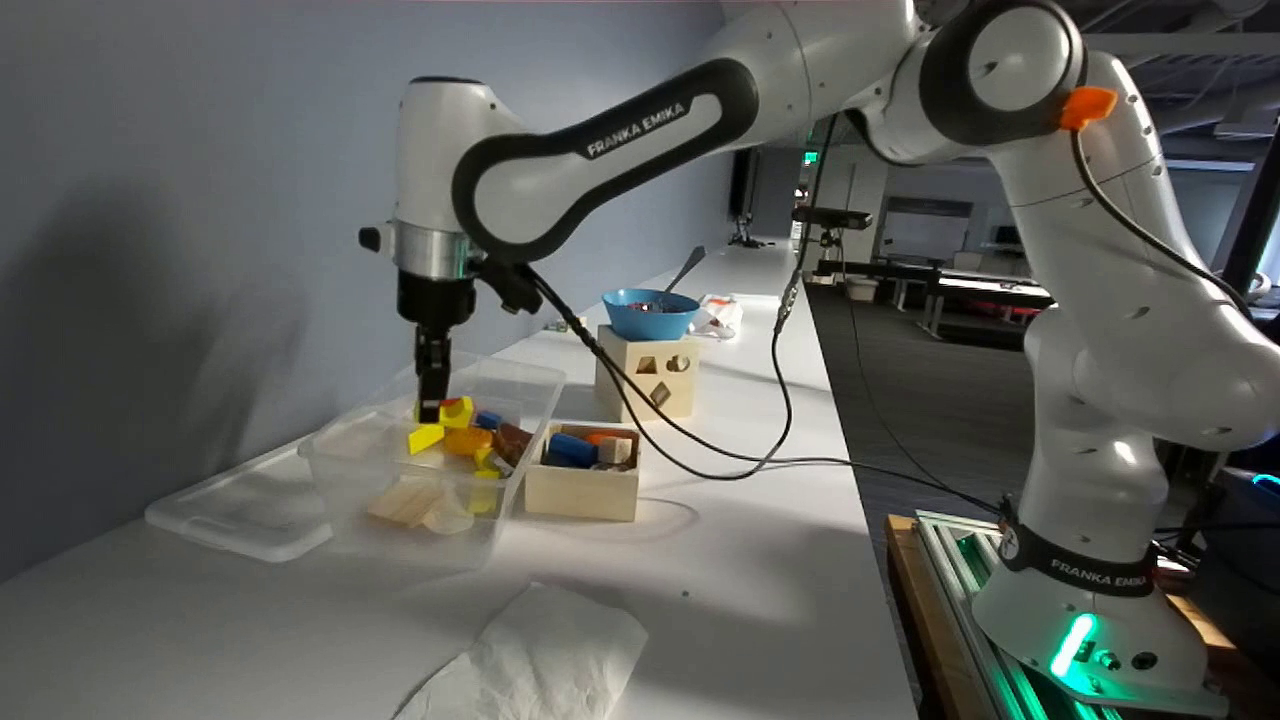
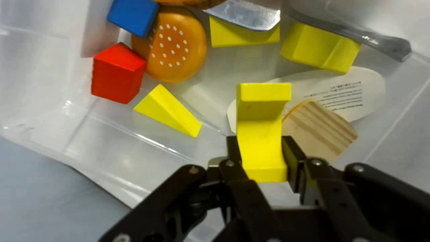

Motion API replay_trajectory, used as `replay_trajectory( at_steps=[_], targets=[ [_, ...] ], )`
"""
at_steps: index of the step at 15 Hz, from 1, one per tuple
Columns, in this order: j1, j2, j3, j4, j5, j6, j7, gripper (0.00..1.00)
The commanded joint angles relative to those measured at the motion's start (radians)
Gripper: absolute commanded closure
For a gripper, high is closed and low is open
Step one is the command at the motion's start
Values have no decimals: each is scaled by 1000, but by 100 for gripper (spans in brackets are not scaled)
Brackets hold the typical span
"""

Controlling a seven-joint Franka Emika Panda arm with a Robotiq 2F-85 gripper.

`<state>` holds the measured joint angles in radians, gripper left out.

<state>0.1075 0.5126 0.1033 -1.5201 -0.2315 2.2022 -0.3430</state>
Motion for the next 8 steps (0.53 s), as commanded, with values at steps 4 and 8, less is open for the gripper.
replay_trajectory(
  at_steps=[4,8],
  targets=[
    [-89,-353,32,-374,134,54,-173,91],
    [-94,-504,11,-580,198,69,-263,91]
  ],
)
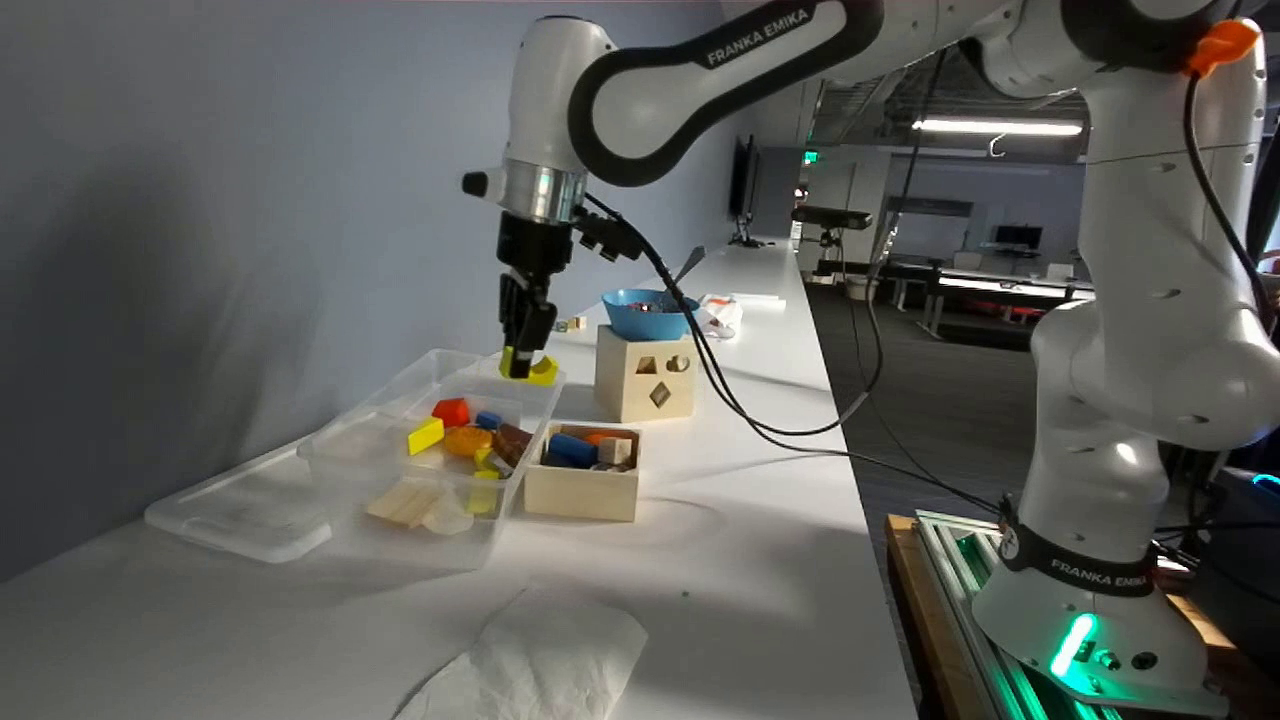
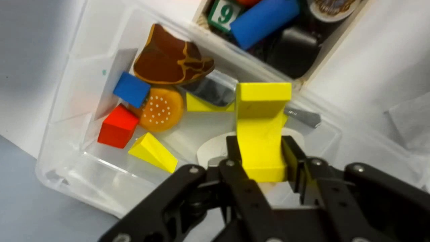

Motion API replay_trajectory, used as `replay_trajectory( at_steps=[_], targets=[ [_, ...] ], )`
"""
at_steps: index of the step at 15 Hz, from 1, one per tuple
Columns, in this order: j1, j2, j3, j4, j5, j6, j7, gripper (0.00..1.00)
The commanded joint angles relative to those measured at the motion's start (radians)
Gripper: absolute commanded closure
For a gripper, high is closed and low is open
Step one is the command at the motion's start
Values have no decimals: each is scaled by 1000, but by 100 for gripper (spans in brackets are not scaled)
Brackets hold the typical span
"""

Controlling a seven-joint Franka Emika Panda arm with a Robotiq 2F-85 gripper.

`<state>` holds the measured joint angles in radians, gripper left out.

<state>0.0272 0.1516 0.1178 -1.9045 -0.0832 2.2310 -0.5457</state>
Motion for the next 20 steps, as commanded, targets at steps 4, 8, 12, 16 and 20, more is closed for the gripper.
replay_trajectory(
  at_steps=[4,8,12,16,20],
  targets=[
    [-2,-267,-40,-403,41,108,-40,91],
    [-8,-288,-78,-481,16,215,142,91],
    [-21,-224,-85,-434,-64,297,358,91],
    [-21,-160,-84,-358,-164,237,494,91],
    [-10,-98,-89,-294,-175,172,535,91]
  ],
)
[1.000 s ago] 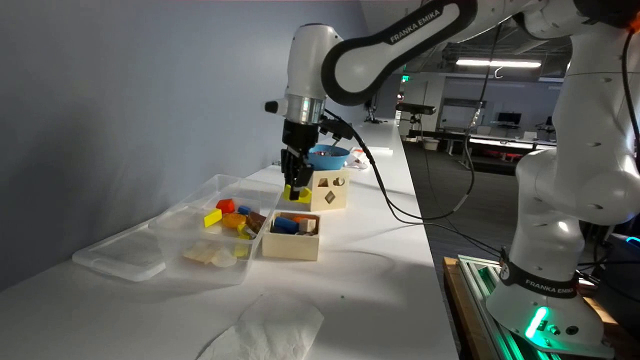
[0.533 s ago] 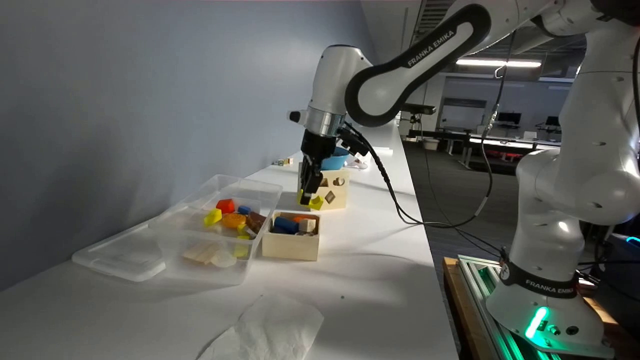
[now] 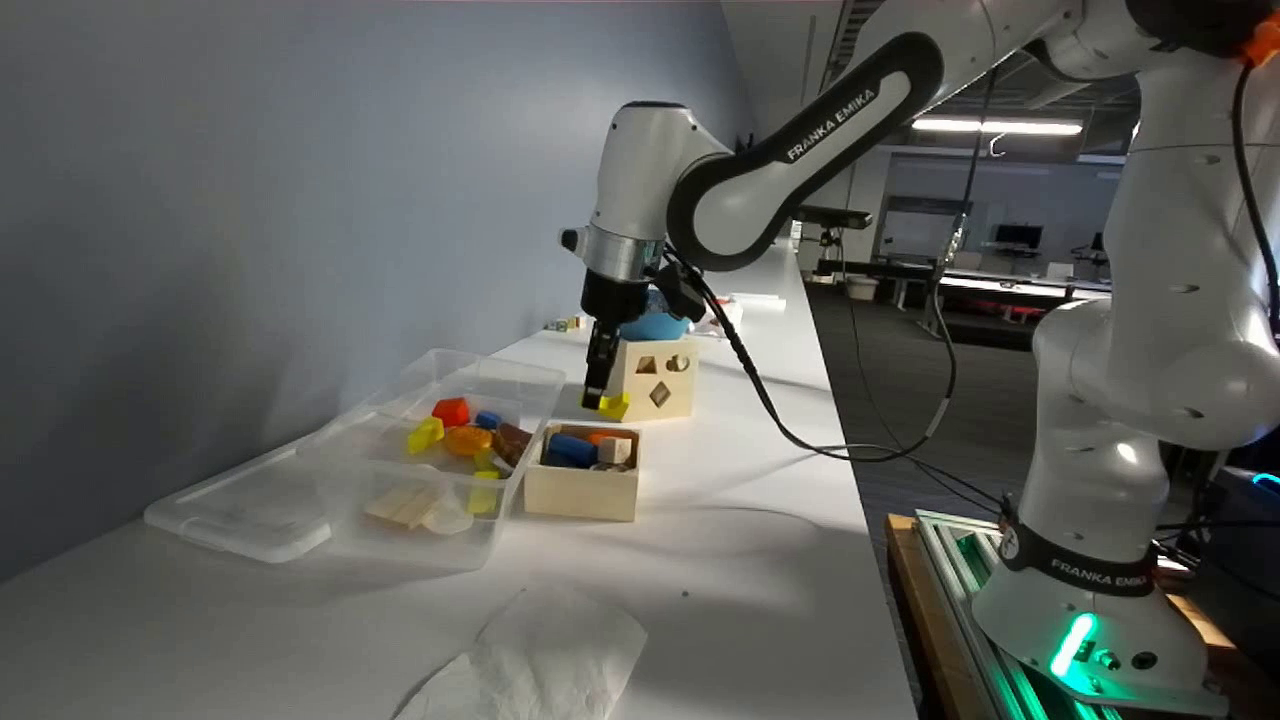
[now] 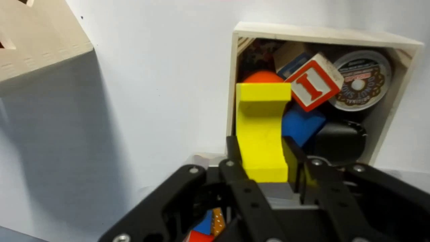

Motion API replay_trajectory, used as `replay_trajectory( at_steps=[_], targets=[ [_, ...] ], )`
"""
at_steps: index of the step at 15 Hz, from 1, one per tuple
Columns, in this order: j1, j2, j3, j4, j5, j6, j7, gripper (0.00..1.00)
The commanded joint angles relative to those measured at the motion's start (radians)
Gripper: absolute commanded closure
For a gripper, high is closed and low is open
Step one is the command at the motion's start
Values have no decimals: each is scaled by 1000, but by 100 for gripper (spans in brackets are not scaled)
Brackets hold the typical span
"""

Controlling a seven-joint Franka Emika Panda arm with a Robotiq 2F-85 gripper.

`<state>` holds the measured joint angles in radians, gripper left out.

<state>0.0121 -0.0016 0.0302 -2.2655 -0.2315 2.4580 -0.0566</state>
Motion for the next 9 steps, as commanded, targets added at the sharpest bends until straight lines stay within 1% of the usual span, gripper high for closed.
replay_trajectory(
  at_steps=[1,2,3,4,5,7,9],
  targets=[
    [9,71,0,83,-25,-72,51,91],
    [12,85,1,97,-12,-95,42,57],
    [16,98,1,115,-21,-132,50,40],
    [20,109,1,129,-21,-166,54,35],
    [22,115,1,139,-14,-194,52,27],
    [26,105,1,141,-7,-206,51,12],
    [24,39,9,87,17,-121,-20,0]
  ],
)
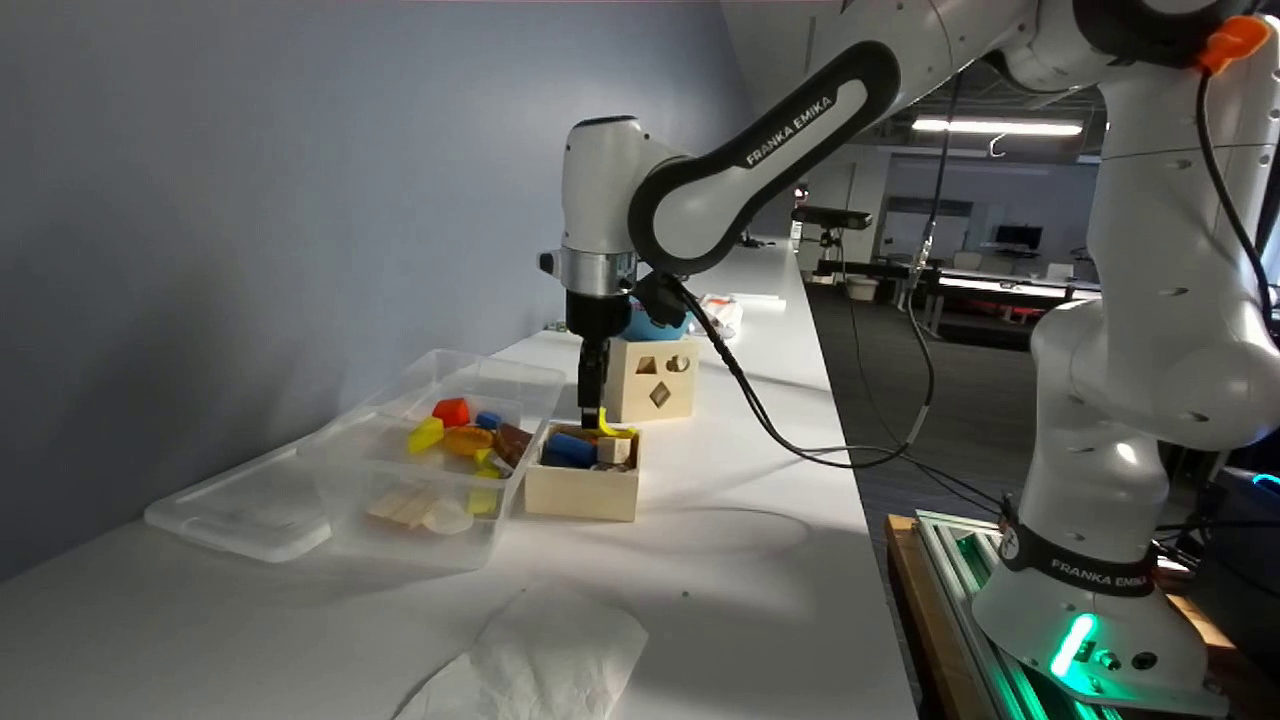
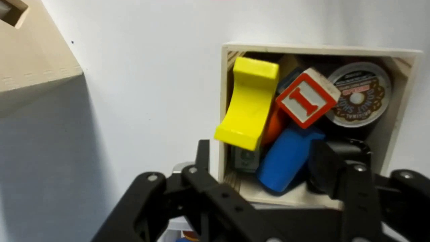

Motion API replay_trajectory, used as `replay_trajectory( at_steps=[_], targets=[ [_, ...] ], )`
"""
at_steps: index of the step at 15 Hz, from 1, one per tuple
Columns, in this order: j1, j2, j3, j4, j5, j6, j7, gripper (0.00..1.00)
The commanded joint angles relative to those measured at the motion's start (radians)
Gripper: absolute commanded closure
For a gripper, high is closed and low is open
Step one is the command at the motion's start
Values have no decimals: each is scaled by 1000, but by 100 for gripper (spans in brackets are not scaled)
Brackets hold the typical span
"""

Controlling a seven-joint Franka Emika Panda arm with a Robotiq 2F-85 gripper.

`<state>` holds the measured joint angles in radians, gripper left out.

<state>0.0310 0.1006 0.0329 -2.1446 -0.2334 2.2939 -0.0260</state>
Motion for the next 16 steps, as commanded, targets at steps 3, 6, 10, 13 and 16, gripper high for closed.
replay_trajectory(
  at_steps=[3,6,10,13,16],
  targets=[
    [5,-144,12,-88,8,175,-104,0],
    [10,-88,13,3,19,257,-116,0],
    [17,67,18,199,22,248,-181,0],
    [27,203,20,377,11,179,-154,0],
    [49,340,15,542,-8,67,-155,0]
  ],
)
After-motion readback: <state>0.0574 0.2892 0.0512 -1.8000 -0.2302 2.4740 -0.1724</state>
